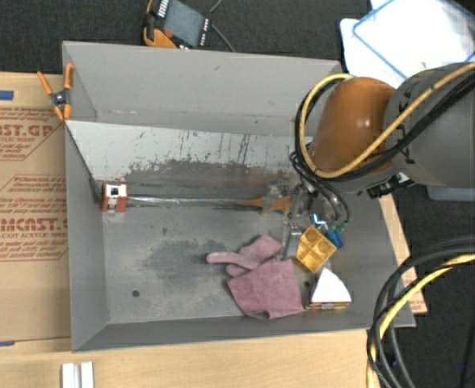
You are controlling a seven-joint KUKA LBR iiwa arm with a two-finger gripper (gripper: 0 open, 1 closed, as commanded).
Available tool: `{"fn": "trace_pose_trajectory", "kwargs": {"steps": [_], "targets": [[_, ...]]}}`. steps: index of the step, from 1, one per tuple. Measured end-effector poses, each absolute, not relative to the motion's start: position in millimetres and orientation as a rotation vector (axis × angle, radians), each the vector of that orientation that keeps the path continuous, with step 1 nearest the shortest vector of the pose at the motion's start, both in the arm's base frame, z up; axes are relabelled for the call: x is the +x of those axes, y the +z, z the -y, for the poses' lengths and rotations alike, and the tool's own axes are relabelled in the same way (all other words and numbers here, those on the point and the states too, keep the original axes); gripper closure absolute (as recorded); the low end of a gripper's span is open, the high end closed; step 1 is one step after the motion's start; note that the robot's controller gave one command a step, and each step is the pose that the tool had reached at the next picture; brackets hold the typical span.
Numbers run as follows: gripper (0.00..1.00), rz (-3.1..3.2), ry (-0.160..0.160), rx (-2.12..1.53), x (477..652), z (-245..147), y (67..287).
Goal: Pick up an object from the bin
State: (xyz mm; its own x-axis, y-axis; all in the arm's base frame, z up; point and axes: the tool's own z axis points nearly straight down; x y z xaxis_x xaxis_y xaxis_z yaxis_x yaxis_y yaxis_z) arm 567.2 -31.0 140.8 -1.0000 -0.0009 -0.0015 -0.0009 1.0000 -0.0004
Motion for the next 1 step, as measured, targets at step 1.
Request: {"fn": "trace_pose_trajectory", "kwargs": {"steps": [1], "targets": [[0.0,-3.14,-0.001,-0.002,567.2,31.0,140.8]]}}
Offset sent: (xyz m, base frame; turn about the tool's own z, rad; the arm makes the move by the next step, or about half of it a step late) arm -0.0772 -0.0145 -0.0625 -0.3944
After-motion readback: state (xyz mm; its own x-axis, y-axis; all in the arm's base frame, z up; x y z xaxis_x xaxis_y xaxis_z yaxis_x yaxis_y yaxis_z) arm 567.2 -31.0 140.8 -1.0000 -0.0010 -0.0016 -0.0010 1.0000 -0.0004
